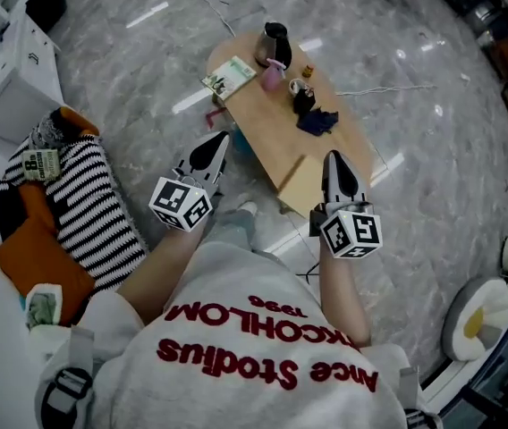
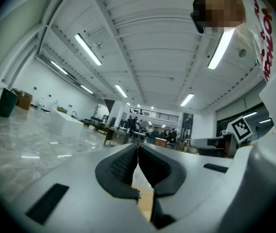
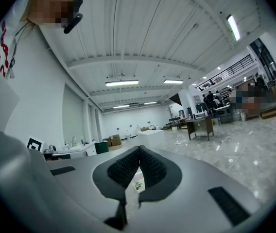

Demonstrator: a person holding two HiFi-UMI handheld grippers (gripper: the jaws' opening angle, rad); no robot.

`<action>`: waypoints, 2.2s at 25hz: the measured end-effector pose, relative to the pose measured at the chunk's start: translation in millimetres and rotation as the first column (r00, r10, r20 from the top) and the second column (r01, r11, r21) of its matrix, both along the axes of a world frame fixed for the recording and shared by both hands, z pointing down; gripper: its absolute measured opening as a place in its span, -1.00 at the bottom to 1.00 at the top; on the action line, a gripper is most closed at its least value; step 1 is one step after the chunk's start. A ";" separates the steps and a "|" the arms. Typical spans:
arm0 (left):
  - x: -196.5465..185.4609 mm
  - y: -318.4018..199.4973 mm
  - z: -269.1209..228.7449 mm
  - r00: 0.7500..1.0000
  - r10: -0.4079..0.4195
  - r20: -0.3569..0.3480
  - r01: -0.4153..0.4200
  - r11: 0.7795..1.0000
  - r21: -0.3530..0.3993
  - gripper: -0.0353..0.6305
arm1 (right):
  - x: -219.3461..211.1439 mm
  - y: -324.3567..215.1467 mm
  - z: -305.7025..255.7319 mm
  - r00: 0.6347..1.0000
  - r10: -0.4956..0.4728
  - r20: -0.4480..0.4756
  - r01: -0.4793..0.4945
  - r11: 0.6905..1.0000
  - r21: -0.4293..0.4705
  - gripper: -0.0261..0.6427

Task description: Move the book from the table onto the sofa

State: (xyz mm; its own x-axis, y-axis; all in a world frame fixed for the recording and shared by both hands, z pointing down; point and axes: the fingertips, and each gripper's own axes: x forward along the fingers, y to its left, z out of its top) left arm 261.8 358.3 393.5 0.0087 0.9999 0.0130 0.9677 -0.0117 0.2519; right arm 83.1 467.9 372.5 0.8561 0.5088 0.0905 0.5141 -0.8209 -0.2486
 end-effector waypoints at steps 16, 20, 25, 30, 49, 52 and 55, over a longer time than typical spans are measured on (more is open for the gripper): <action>-15.4 167.7 34.5 0.931 0.365 -0.017 -0.363 0.929 0.069 -0.84 | -43.5 113.7 34.5 0.941 0.330 0.075 -0.333 0.943 0.032 -0.84; -23.6 190.8 56.5 0.926 0.378 0.003 -0.376 0.920 0.108 -0.84 | -57.2 125.2 62.2 0.932 0.344 0.112 -0.353 0.933 0.074 -0.84; -50.2 208.6 92.2 0.919 0.392 0.051 -0.395 0.903 0.168 -0.84 | -75.1 138.8 98.2 0.930 0.333 0.156 -0.353 0.926 0.130 -0.84; -70.5 233.1 145.3 0.927 0.368 0.070 -0.373 0.892 0.255 -0.84 | -91.6 162.1 154.2 0.925 0.306 0.225 -0.351 0.916 0.196 -0.84; -146.2 235.8 454.1 0.908 0.265 0.325 -0.418 0.633 0.651 -0.30 | -137.9 167.0 469.4 0.864 0.178 0.471 -0.440 0.721 0.536 -0.45; -161.2 230.2 494.7 0.893 0.218 0.394 -0.444 0.577 0.686 -0.23 | -137.5 156.1 512.1 0.870 0.127 0.476 -0.429 0.668 0.608 -0.27; -175.9 224.5 526.9 0.882 0.176 0.437 -0.459 0.529 0.713 -0.18 | -132.9 142.2 545.9 0.887 0.074 0.457 -0.406 0.598 0.691 -0.07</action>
State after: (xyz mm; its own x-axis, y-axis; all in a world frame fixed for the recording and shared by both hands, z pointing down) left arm 85.9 582.9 920.3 -0.4530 0.5199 0.7243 0.8321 -0.0452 0.5528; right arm -49.8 610.0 918.4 0.5324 0.2950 0.7934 0.8442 -0.2544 -0.4719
